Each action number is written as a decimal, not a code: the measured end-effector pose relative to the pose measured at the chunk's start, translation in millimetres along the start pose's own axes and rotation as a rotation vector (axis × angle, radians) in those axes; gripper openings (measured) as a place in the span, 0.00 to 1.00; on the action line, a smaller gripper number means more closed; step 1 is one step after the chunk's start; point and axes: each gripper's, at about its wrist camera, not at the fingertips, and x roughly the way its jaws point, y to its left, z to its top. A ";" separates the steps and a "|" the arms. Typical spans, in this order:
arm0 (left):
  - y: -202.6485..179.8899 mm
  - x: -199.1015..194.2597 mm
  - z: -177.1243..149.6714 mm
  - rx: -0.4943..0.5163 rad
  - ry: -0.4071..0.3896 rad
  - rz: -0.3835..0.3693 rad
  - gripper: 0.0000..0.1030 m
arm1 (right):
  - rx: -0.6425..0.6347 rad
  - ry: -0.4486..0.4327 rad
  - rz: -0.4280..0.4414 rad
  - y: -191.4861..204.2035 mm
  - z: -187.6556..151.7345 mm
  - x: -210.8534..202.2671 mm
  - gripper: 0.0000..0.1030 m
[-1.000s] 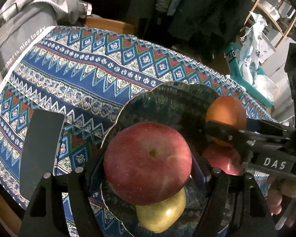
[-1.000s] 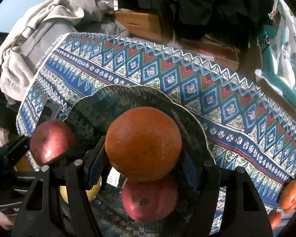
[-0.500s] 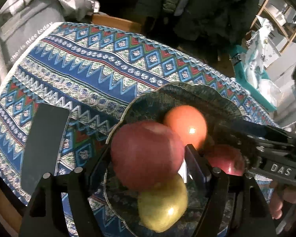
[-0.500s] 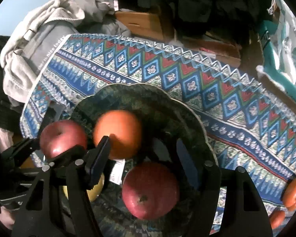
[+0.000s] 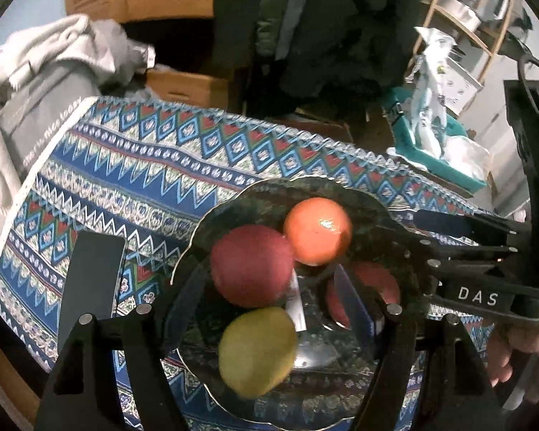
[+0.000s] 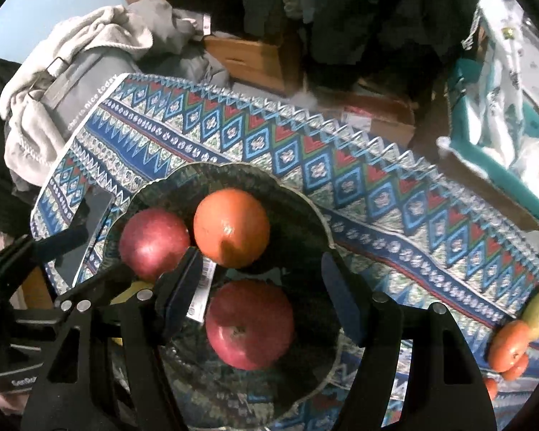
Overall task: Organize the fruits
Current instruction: 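Lower the apple and grapefruit into the glass bowl and open both tools, then move both open tools back over the remaining fruit, then grasp an orange with the right tool while the left tool grasps another orange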
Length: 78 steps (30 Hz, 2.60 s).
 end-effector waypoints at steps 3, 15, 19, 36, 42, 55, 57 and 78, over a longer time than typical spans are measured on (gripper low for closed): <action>-8.2 -7.1 0.5 0.014 -0.011 -0.013 0.74 | 0.006 -0.011 -0.017 -3.9 -1.8 -9.7 0.69; -51.9 -29.8 -0.9 0.107 -0.048 -0.029 0.74 | 0.050 -0.083 -0.065 -35.7 -23.0 -61.6 0.69; -69.2 -34.5 -1.8 0.138 -0.048 -0.042 0.74 | 0.065 -0.105 -0.086 -45.5 -31.7 -80.0 0.69; -157.3 -28.2 -3.5 0.274 -0.007 -0.099 0.75 | 0.228 -0.130 -0.159 -131.5 -89.4 -137.1 0.69; -194.6 -27.6 -7.4 0.333 -0.002 -0.121 0.75 | 0.266 -0.127 -0.198 -163.1 -111.1 -150.3 0.69; -265.6 -8.7 -18.6 0.426 0.046 -0.181 0.76 | 0.348 -0.113 -0.272 -225.9 -155.1 -171.0 0.69; -277.2 -5.6 -18.3 0.445 0.048 -0.185 0.76 | 0.364 -0.106 -0.278 -237.2 -160.6 -171.3 0.69; -340.4 71.7 -41.1 0.597 0.168 -0.175 0.76 | 0.467 0.031 -0.182 -324.3 -190.8 -98.3 0.69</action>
